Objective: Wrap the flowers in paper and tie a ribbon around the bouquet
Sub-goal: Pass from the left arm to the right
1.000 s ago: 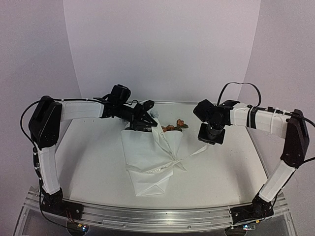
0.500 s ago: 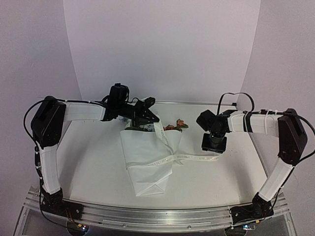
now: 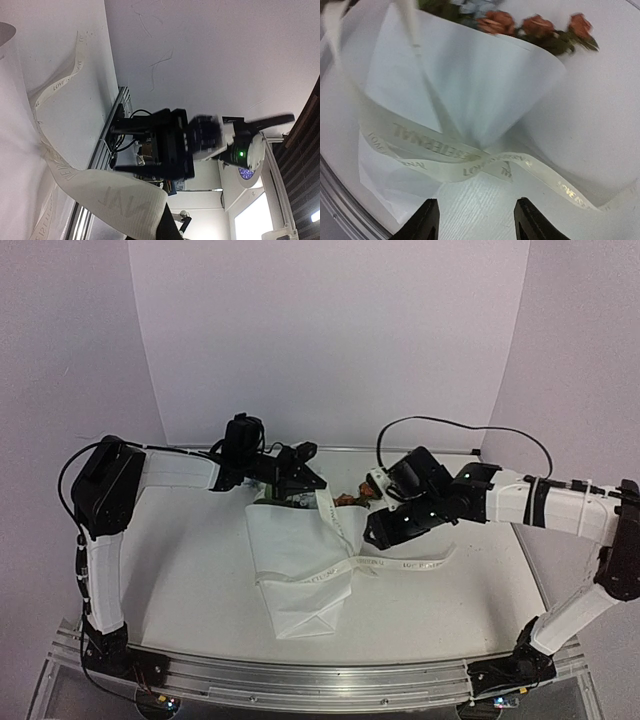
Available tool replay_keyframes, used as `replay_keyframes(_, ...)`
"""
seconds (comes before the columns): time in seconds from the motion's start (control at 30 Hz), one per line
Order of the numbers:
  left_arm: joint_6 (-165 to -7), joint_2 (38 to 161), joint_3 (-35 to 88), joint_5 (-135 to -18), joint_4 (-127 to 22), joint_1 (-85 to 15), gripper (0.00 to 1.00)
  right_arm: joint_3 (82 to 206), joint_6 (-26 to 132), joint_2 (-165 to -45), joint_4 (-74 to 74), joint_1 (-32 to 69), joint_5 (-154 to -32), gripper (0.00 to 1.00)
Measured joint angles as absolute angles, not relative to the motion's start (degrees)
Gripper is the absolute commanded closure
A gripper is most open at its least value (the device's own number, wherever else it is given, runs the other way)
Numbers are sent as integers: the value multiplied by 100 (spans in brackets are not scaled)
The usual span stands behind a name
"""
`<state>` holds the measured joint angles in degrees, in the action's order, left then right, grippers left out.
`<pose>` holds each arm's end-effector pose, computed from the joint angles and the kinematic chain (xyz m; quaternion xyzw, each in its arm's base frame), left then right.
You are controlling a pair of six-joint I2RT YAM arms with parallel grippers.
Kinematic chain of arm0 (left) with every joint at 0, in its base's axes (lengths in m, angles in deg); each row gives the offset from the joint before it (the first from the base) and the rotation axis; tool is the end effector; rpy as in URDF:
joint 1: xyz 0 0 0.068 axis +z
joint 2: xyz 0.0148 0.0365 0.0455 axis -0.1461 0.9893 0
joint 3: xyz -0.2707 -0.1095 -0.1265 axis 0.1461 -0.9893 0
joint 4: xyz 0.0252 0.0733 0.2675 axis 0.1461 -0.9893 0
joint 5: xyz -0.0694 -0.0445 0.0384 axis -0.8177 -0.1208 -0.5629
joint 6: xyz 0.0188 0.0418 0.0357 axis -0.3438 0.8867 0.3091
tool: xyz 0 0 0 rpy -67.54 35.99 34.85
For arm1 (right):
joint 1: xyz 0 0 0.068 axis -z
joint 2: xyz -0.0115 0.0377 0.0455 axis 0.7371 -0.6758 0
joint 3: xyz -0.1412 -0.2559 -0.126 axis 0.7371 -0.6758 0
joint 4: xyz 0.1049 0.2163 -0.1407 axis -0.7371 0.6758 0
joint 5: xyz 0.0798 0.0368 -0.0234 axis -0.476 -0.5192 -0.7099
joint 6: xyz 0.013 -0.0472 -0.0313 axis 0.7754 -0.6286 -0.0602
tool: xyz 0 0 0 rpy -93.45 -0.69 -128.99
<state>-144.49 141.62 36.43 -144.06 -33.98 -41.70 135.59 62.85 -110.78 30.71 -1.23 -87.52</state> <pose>0.3907 -0.3049 0.2627 -0.1593 -0.7112 0.6794 0.0852 0.2258 0.2599 0.3032 -0.2654 0.9033 0.1988 0.2721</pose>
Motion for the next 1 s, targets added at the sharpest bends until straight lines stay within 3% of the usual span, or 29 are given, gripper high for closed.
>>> replay_keyframes(0.3,-14675,14192,3645,-14389,-3207,-4170,100,13972,4998,-11921,2769,-633,-8908,50)
replay_keyframes(0.43,-14700,14211,3645,-14388,-3207,-4170,100,14029,4829,-12114,2642,-654,-8739,56)
replay_keyframes(0.57,-14707,14233,3645,-14376,-3207,-4170,100,14237,4721,-12402,2501,-656,-8490,71)
replay_keyframes(0.7,-14715,14233,3645,-14373,-3207,-4170,100,14408,4695,-12508,2539,-656,-8366,98)
replay_keyframes(0.77,-14724,14233,3645,-14358,-3205,-4170,99,14565,4677,-12579,2545,-656,-8251,100)
replay_keyframes(1.0,-14687,14233,3634,-14238,-3167,-4166,71,14739,4691,-12580,2847,-656,-7904,100)
